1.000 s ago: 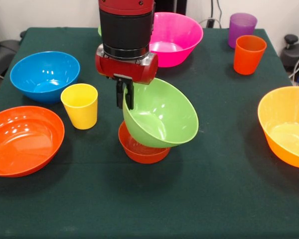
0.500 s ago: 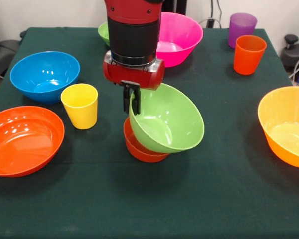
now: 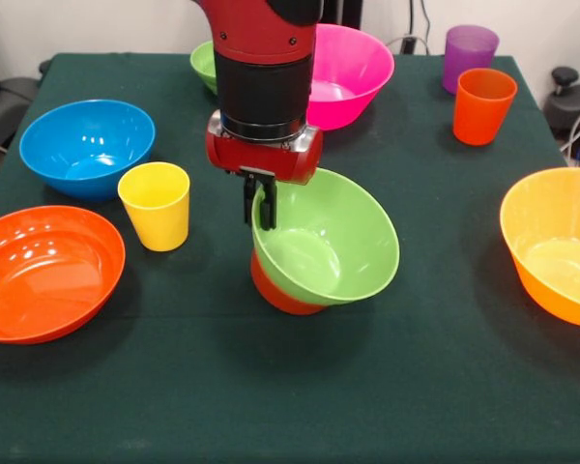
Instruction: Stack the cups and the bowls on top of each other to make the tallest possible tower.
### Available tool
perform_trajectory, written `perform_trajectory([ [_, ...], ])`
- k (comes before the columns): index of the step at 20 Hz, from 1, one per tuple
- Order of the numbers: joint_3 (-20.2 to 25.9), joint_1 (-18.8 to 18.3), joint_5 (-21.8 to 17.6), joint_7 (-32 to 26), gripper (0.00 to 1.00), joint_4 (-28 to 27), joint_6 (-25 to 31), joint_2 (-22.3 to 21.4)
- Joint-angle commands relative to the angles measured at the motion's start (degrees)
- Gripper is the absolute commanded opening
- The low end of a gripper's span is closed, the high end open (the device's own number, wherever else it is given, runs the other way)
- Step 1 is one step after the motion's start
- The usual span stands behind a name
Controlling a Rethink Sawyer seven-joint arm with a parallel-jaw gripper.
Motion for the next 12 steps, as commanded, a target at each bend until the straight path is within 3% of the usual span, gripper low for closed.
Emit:
perform_trajectory([
  [1,3.89,-0.35,-3.36,-2.39,0.0,0.29,-2.94,0.85],
  [12,4.11,-1.19,-3.9,-1.86,0.0,5.94,-5.19,-1.6],
])
